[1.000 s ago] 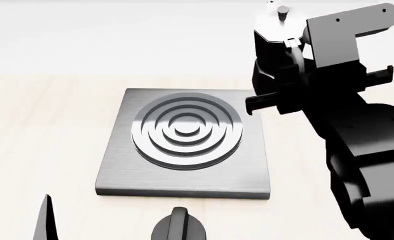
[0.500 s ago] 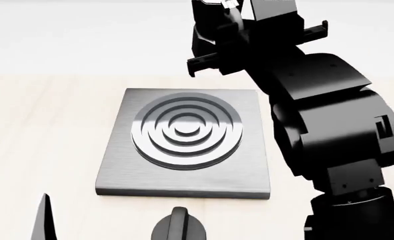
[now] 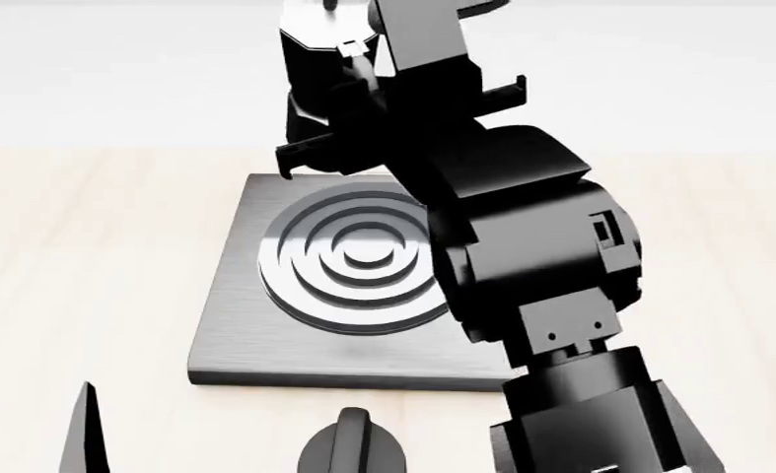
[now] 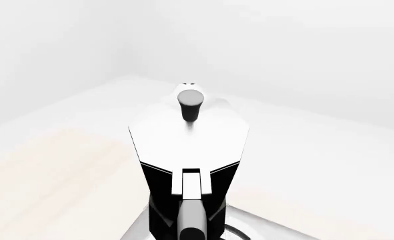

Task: Put both moka pots on the stove.

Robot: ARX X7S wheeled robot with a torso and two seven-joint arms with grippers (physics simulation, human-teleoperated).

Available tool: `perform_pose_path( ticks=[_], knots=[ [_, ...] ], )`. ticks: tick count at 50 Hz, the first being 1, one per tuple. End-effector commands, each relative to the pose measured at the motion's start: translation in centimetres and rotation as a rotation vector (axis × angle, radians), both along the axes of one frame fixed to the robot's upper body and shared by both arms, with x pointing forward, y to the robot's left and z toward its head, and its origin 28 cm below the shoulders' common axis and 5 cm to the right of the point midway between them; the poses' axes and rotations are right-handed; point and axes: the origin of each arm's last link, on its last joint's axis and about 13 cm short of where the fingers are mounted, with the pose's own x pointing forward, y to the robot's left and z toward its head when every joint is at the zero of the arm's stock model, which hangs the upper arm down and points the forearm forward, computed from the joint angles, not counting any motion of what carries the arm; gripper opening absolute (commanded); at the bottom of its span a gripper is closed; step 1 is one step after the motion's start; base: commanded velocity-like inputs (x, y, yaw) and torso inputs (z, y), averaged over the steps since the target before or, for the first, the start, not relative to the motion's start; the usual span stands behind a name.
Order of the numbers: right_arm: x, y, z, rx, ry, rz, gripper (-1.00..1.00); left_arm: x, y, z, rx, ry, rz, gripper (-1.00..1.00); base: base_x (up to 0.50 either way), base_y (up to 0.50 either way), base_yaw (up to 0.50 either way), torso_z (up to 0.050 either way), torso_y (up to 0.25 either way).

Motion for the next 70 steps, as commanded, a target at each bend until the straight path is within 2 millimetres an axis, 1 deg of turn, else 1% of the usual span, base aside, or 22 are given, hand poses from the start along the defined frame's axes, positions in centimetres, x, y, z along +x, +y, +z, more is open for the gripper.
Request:
perform_pose_path(
  ticks=[1, 6, 12, 23, 28, 46, 62, 63, 70],
  knots=[
    [0.7, 1.4, -0.5, 0.028, 0.004, 0.024, -1.00, 0.1, 0.0, -0.1, -0.010, 0.003, -0.007, 1.00, 0.00, 0.00, 0.00, 0.000, 0.000],
    [1.2, 1.7, -1.5, 0.020, 0.027, 0.014, -1.00, 0.1, 0.0, 0.0, -0.004, -0.002, -0.003, 1.00, 0.00, 0.00, 0.00, 0.000, 0.000],
    [1.3, 1.7, -1.6, 0.014, 0.026, 0.012, -1.00, -0.1, 0.1, 0.0, -0.006, -0.014, -0.018, 1.00, 0.00, 0.00, 0.00, 0.000, 0.002],
    [1.4, 2.0, -2.6, -0.006, 0.043, 0.011, -1.00, -0.3, 0.1, 0.1, 0.005, -0.022, -0.031, 1.00, 0.00, 0.00, 0.00, 0.000, 0.001],
    [1.4, 2.1, -3.0, -0.007, 0.048, 0.011, -1.00, -0.3, 0.1, 0.0, 0.005, -0.021, -0.029, 1.00, 0.00, 0.00, 0.00, 0.000, -0.116],
    [1.5, 2.2, -3.2, -0.002, 0.047, 0.012, -1.00, -0.2, 0.1, 0.0, 0.003, -0.022, -0.028, 1.00, 0.00, 0.00, 0.00, 0.000, -0.123],
    [1.5, 2.2, -3.9, -0.013, 0.054, 0.012, -1.00, -0.3, 0.0, 0.1, -0.008, -0.032, -0.036, 1.00, 0.00, 0.00, 0.00, 0.000, -0.097],
    [1.5, 2.3, -3.8, -0.017, 0.047, 0.001, 1.00, -0.3, 0.0, 0.1, -0.005, -0.032, -0.035, 1.00, 0.00, 0.00, 0.00, 0.000, 0.000],
    [1.2, 2.1, -3.3, -0.007, 0.031, 0.008, 1.00, -0.3, 0.0, 0.0, -0.007, -0.034, -0.035, 1.00, 0.00, 0.00, 0.00, 0.000, 0.000]
  ],
)
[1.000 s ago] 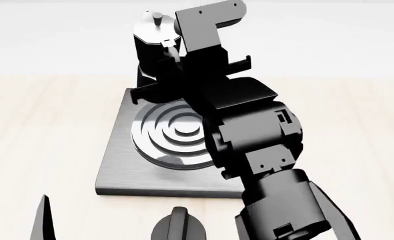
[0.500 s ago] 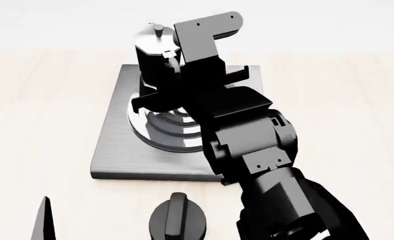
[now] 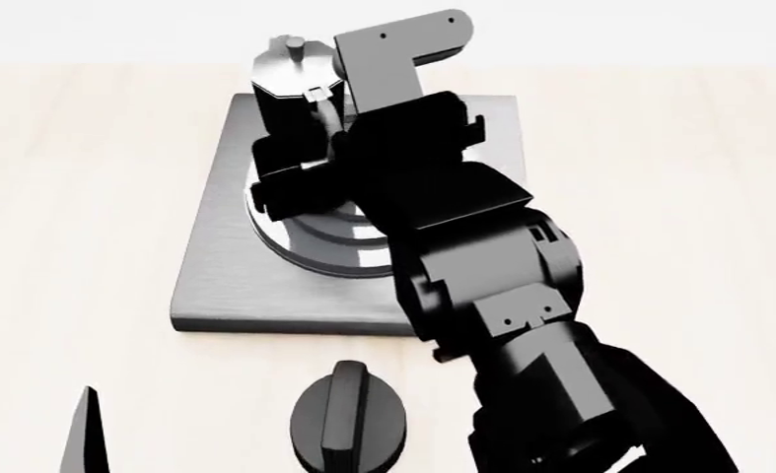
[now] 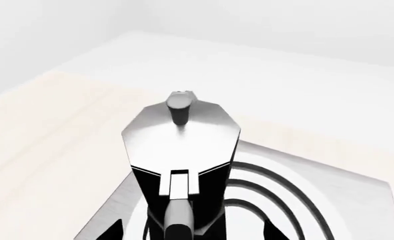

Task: Put both moka pots on the stove.

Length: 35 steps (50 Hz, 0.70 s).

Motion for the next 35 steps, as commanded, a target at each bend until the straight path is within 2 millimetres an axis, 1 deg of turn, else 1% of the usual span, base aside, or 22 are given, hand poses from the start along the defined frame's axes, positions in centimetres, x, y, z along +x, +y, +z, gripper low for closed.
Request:
perform_pose_path(
  ticks=[1, 5, 8, 9, 11, 12, 14, 15, 17, 19, 20, 26, 28, 31, 33, 35],
  knots=[
    [-0.5, -0.2, 0.2, 0.000, -0.023, -0.003, 1.00, 0.0, 0.0, 0.0, -0.003, -0.004, -0.003, 1.00, 0.00, 0.00, 0.00, 0.000, 0.000],
    [-1.4, -0.5, 0.4, -0.030, -0.056, 0.011, 1.00, 0.0, 0.0, -0.1, -0.003, -0.004, -0.003, 1.00, 0.00, 0.00, 0.00, 0.000, 0.000],
    [-2.8, -1.1, 0.5, -0.031, -0.090, 0.028, 1.00, 0.0, 0.0, -0.1, -0.004, -0.005, -0.002, 1.00, 0.00, 0.00, 0.00, 0.000, 0.000],
    [-3.6, -1.5, 0.5, -0.025, -0.115, 0.037, 1.00, 0.0, 0.0, 0.0, -0.003, -0.005, 0.000, 1.00, 0.00, 0.00, 0.00, 0.000, 0.000],
    [-4.3, -1.9, 0.7, -0.019, -0.130, 0.043, 1.00, 0.0, 0.0, 0.0, -0.003, -0.006, 0.000, 1.00, 0.00, 0.00, 0.00, 0.000, 0.000],
    [-5.4, -2.3, 1.0, -0.012, -0.158, 0.055, 1.00, 0.0, 0.0, -0.1, -0.003, -0.006, 0.000, 1.00, 0.00, 0.00, 0.00, 0.000, 0.000],
    [-6.5, -2.9, 1.3, -0.004, -0.172, 0.066, 1.00, 0.0, 0.0, 0.0, -0.003, -0.007, 0.000, 1.00, 0.00, 0.00, 0.00, 0.000, 0.000],
    [-7.5, -3.4, 1.4, -0.002, -0.180, 0.081, 1.00, 0.0, 0.0, 0.0, -0.001, -0.006, 0.001, 1.00, 0.00, 0.00, 0.00, 0.000, 0.000],
    [-7.9, -3.8, 1.7, 0.001, -0.207, 0.069, 1.00, 0.0, 0.0, -0.1, 0.001, -0.004, 0.002, 1.00, 0.00, 0.00, 0.00, 0.000, 0.000],
    [-8.8, -4.4, 2.2, 0.016, -0.227, 0.053, 1.00, 0.0, -0.1, -0.1, 0.001, -0.004, -0.001, 1.00, 0.00, 0.00, 0.00, 0.000, 0.000],
    [-8.8, -4.4, 2.2, 0.016, -0.227, 0.053, 1.00, -0.1, -0.1, -0.1, 0.001, -0.006, -0.002, 1.00, 0.00, 0.00, 0.00, 0.000, 0.000],
    [-11.9, -6.0, 3.1, 0.060, -0.315, 0.035, 1.00, 0.0, 0.0, 0.0, -0.001, -0.005, 0.000, 1.00, 0.00, 0.00, 0.00, 0.000, 0.000],
    [-12.6, -6.3, 3.3, 0.072, -0.326, 0.041, 1.00, 0.0, -0.1, -0.1, 0.000, -0.005, -0.001, 1.00, 0.00, 0.00, 0.00, 0.000, 0.000],
    [-14.3, -7.2, 4.0, 0.096, -0.394, 0.038, 1.00, 0.0, -0.2, 0.0, 0.002, -0.005, -0.005, 1.00, 0.00, 0.00, 0.00, 0.000, 0.000],
    [-14.7, -7.6, 4.4, 0.121, -0.459, 0.008, 1.00, 0.0, -0.1, 0.0, 0.001, -0.004, -0.004, 1.00, 0.00, 0.00, 0.00, 0.000, 0.000],
    [-14.9, -8.2, 4.9, 0.096, -0.485, -0.014, 1.00, 0.0, -0.1, 0.0, 0.000, -0.004, -0.005, 1.00, 0.00, 0.00, 0.00, 0.000, 0.000]
  ],
)
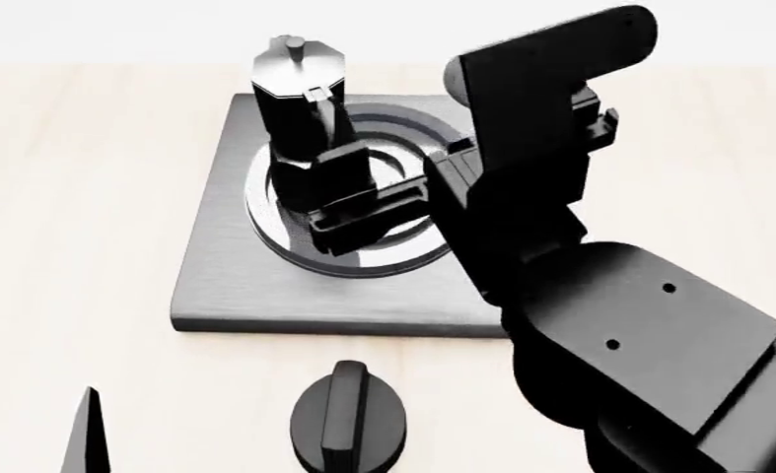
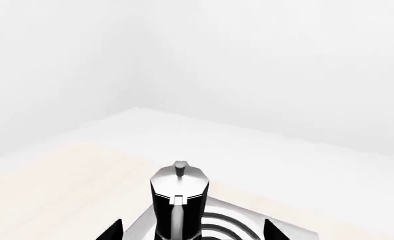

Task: Put both moka pots on the stove.

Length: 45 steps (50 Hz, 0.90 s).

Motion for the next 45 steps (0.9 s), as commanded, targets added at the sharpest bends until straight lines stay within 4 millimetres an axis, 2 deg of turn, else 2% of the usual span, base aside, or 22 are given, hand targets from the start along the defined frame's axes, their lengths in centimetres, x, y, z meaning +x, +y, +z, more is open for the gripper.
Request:
perform_pose_path(
  ticks=[1, 5, 6, 10, 13, 15, 16, 23, 34, 45],
  knots=[
    [-4.4, -2.5, 1.8, 0.018, -0.172, -0.041, 1.00, 0.0, -0.1, 0.0, 0.000, 0.000, -0.003, 1.00, 0.00, 0.00, 0.00, 0.000, 0.000],
    [-4.1, -4.1, 2.4, 0.018, -0.170, -0.128, 1.00, 0.1, 0.0, 0.0, 0.000, 0.000, -0.001, 1.00, 0.00, 0.00, 0.00, 0.000, 0.000],
    [-4.1, -4.2, 2.4, 0.009, -0.165, -0.118, 1.00, 0.1, 0.0, 0.0, -0.001, 0.001, -0.001, 1.00, 0.00, 0.00, 0.00, 0.000, 0.000],
    [-3.5, -5.8, 2.3, -0.028, -0.221, -0.259, 1.00, 0.1, -0.1, 0.0, -0.001, 0.001, -0.002, 1.00, 0.00, 0.00, 0.00, 0.000, 0.000],
    [-3.5, -7.0, 2.0, -0.112, -0.289, -0.295, 1.00, 0.1, -0.1, 0.0, -0.001, 0.001, -0.002, 1.00, 0.00, 0.00, 0.00, 0.000, 0.000],
    [-3.4, -7.7, 1.8, -0.122, -0.248, -0.297, 1.00, 0.1, 0.0, 0.0, -0.001, 0.001, -0.001, 1.00, 0.00, 0.00, 0.00, 0.000, 0.000],
    [-3.3, -8.4, 1.6, -0.126, -0.297, -0.324, 1.00, 0.1, 0.0, 0.0, 0.000, 0.001, -0.001, 1.00, 0.00, 0.00, 0.00, 0.000, 0.000],
    [-4.0, -11.2, 1.9, -0.152, -0.189, -0.412, 1.00, 0.0, -0.1, 0.1, 0.001, -0.003, 0.000, 1.00, 0.00, 0.00, 0.00, 0.000, 0.000],
    [-5.6, -15.8, 1.8, -0.141, -0.128, -0.522, 1.00, 0.1, 0.0, 0.0, -0.001, -0.005, 0.003, 1.00, 0.00, 0.00, 0.00, 0.000, 0.000],
    [-6.2, -18.7, 1.6, -0.143, -0.079, -0.582, 1.00, 0.0, 0.0, 0.0, 0.000, -0.007, 0.004, 1.00, 0.00, 0.00, 0.00, 0.000, 0.000]
  ],
)
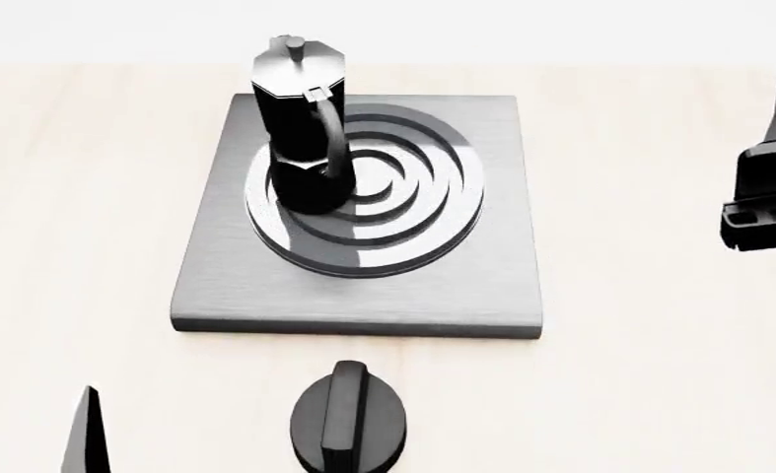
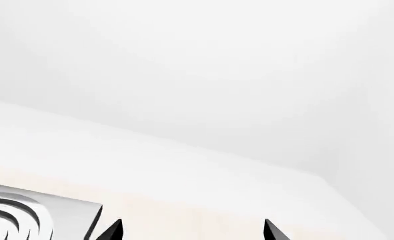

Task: Put both moka pots on the stove.

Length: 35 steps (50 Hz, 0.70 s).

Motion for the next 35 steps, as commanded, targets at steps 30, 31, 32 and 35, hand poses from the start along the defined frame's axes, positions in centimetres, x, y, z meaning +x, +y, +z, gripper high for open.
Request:
perform_pose_path(
  ticks=[30, 31, 32, 35],
  knots=[
    [0.2, -6.7, 0.8, 0.054, 0.204, -0.214, 1.00, -0.1, -0.2, 0.1, 0.005, 0.001, -0.007, 1.00, 0.00, 0.00, 0.00, 0.000, 0.000],
    [0.2, -6.7, 0.9, 0.051, 0.215, -0.217, 1.00, -0.1, -0.2, 0.1, 0.006, 0.000, -0.007, 1.00, 0.00, 0.00, 0.00, 0.000, 0.000],
    [0.2, -6.7, 0.9, 0.051, 0.221, -0.215, 1.00, -0.1, -0.2, 0.1, 0.005, 0.000, -0.008, 1.00, 0.00, 0.00, 0.00, 0.000, 0.000],
    [0.1, -7.0, 1.1, 0.051, 0.246, -0.216, 1.00, -0.1, -0.2, 0.1, 0.004, 0.000, -0.006, 1.00, 0.00, 0.00, 0.00, 0.000, 0.000]
  ],
)
